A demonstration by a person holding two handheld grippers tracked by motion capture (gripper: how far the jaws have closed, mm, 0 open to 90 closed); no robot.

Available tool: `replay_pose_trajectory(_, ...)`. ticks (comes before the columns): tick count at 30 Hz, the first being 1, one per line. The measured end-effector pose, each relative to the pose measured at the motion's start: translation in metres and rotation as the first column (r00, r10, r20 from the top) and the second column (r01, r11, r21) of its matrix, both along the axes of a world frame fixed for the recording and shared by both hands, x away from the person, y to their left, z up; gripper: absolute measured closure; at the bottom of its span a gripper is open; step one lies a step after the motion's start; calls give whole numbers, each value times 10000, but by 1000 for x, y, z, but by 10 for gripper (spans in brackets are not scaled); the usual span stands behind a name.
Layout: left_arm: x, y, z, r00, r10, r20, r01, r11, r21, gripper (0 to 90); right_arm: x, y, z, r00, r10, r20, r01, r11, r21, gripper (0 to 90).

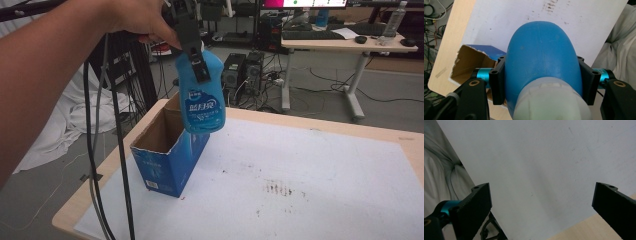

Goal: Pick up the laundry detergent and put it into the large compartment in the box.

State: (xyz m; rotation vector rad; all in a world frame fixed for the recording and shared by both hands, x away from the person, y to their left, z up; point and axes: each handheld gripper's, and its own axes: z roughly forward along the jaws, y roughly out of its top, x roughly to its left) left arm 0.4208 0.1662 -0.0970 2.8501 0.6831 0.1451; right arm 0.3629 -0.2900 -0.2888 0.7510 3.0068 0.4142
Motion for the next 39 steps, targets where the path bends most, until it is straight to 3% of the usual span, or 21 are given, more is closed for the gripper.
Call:
replay_pose_trajectory(5, -5, 17, 4, 9996, 280, 7, -280, 9994, -198, 373, 0, 1, 0, 10000, -19, -6, 19, 10000, -31, 16)
replay_pose_trajectory(19, -15, 55, 10, 9970, 761, 166, -760, 9971, -88, 374, -1, 1, 1, 10000, -48, -25, 48, 10000, -37, 16)
replay_pose_trajectory(30, -15, 75, -6, 9949, 1008, 78, -1010, 9946, 241, 375, 0, 1, 1, 10000, -83, -26, 83, 9999, -73, 17)
replay_pose_trajectory(39, -11, 88, -31, 9942, 1078, 22, -1078, 9929, 502, 375, 0, 2, 0, 9999, -142, -68, 141, 9998, -113, 17)
